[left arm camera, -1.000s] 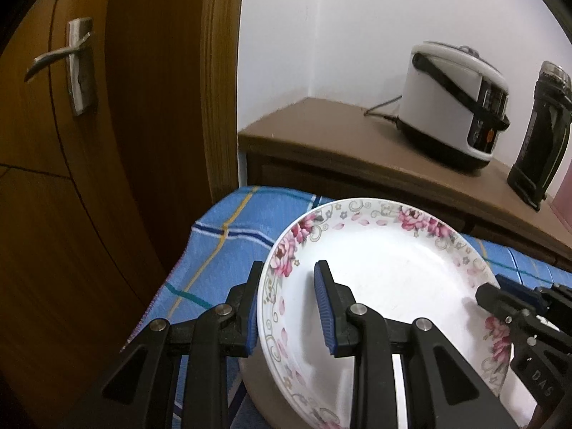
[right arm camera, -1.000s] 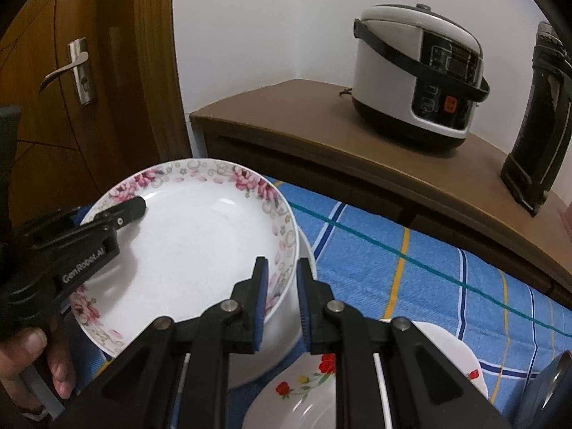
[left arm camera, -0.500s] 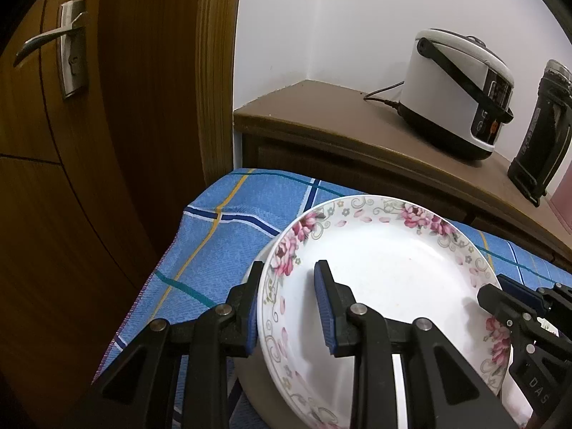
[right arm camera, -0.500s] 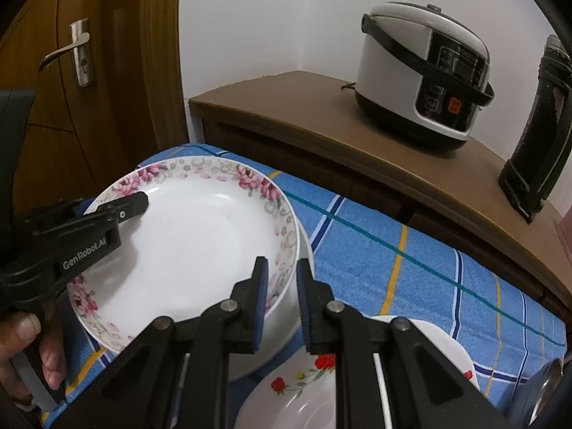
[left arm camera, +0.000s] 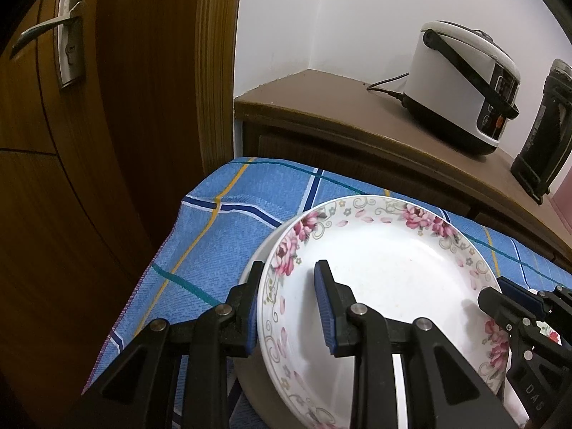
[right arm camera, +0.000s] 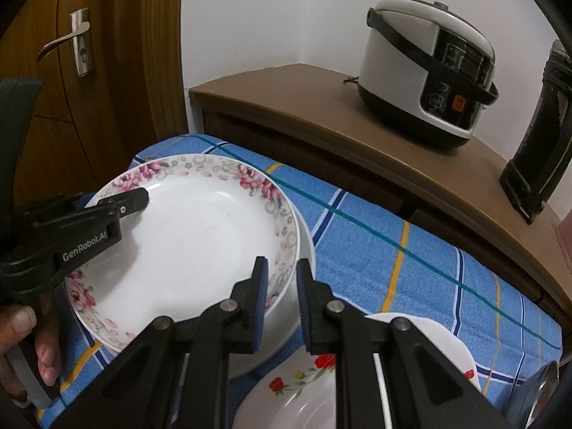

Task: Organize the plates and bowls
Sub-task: 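Open the left tool to release the pink-floral plate on the stack, then grasp the rim of the red-flower white bowl with the right tool, then lift the red-flower bowl with the right tool toward the plate stack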

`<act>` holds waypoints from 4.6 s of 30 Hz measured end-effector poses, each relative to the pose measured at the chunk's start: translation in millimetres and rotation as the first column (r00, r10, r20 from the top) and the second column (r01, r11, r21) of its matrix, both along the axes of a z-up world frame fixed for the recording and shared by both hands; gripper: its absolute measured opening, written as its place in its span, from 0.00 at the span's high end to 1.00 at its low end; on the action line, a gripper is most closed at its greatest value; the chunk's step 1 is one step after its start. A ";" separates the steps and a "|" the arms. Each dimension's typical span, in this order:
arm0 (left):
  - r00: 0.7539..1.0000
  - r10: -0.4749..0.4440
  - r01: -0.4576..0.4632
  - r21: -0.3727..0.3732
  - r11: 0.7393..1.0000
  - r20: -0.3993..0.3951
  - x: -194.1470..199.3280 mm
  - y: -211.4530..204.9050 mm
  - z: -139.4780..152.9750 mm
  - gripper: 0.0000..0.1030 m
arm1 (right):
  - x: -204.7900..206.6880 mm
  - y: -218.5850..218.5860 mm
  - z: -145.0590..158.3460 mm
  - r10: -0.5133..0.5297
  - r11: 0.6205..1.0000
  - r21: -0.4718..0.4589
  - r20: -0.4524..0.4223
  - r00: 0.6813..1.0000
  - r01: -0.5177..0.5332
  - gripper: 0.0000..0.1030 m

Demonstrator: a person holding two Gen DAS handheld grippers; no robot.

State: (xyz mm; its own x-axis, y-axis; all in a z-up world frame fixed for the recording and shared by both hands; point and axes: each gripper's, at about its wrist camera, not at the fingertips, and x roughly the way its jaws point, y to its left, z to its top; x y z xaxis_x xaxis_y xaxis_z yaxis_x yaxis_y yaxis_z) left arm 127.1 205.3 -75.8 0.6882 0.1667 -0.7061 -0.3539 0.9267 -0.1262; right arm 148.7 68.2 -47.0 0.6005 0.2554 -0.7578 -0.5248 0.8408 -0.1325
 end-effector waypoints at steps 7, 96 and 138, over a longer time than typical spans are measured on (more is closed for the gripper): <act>1.000 -0.003 0.003 0.001 1.000 -0.017 3.5 -0.5 -1.7 0.70 | 2.5 2.9 -2.1 -0.003 1.000 -0.014 -0.007 1.000 0.003 0.84; 0.992 0.021 -0.029 0.058 0.998 0.127 -52.2 -32.9 22.2 0.31 | -58.2 -96.1 33.3 -0.245 0.965 0.124 0.098 0.965 0.232 0.52; 0.907 -0.421 0.421 -0.066 0.905 0.017 -43.9 -159.3 -1.2 0.65 | -49.6 -129.0 -6.5 -0.386 0.917 -0.117 -0.013 0.922 0.382 0.64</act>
State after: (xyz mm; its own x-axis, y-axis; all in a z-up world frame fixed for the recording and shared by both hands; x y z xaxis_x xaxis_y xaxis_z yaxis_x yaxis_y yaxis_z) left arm 83.2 46.0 -77.0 0.6860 -0.1861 -0.7034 0.0674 0.9788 -0.1933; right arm 99.1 -60.8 -53.5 0.6080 -0.0760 -0.7903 -0.1705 0.9597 -0.2234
